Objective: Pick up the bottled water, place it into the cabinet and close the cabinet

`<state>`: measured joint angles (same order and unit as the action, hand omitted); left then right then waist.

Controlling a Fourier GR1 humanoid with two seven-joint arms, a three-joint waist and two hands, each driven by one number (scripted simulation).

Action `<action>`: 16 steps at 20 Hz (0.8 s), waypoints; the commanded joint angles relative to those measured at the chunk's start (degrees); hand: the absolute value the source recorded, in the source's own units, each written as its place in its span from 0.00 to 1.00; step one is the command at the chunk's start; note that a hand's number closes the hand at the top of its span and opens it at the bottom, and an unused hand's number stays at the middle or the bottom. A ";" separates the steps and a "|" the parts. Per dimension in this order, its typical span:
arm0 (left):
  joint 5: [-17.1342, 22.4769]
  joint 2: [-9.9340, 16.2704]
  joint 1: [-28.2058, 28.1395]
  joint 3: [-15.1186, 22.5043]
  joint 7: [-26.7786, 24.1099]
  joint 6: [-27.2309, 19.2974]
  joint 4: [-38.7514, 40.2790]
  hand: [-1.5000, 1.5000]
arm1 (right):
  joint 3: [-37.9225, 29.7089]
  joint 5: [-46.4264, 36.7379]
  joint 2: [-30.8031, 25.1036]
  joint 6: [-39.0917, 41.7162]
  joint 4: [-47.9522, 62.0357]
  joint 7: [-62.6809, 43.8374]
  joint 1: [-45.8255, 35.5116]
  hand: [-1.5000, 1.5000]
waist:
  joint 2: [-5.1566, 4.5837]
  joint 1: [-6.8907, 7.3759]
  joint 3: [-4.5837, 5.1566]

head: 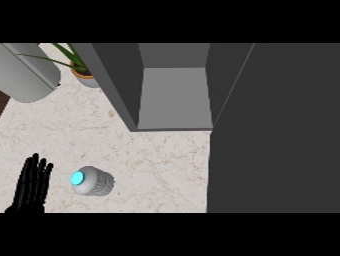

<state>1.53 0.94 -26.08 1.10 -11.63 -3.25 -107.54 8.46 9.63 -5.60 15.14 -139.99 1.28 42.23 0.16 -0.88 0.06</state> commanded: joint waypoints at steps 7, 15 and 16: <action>2.43 -0.91 10.93 -4.65 -14.61 -1.37 25.95 0.00 | -0.60 1.62 -1.13 3.07 -7.35 3.63 8.51 0.00 | -0.06 -0.30 0.02; 5.41 1.45 17.83 -9.91 -23.17 4.20 42.78 0.00 | -3.42 5.36 -2.71 4.27 -7.91 3.83 9.74 0.00 | -0.17 0.13 0.00; 5.44 1.14 19.39 -9.97 -24.69 4.96 46.31 0.00 | -2.50 5.99 -2.75 4.09 -10.23 2.39 10.22 0.00 | -0.24 -0.02 0.04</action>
<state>5.56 1.38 -11.18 -7.31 -32.97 -1.19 -70.13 8.77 8.67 -6.62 19.06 -141.91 8.08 51.34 0.05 -0.98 0.09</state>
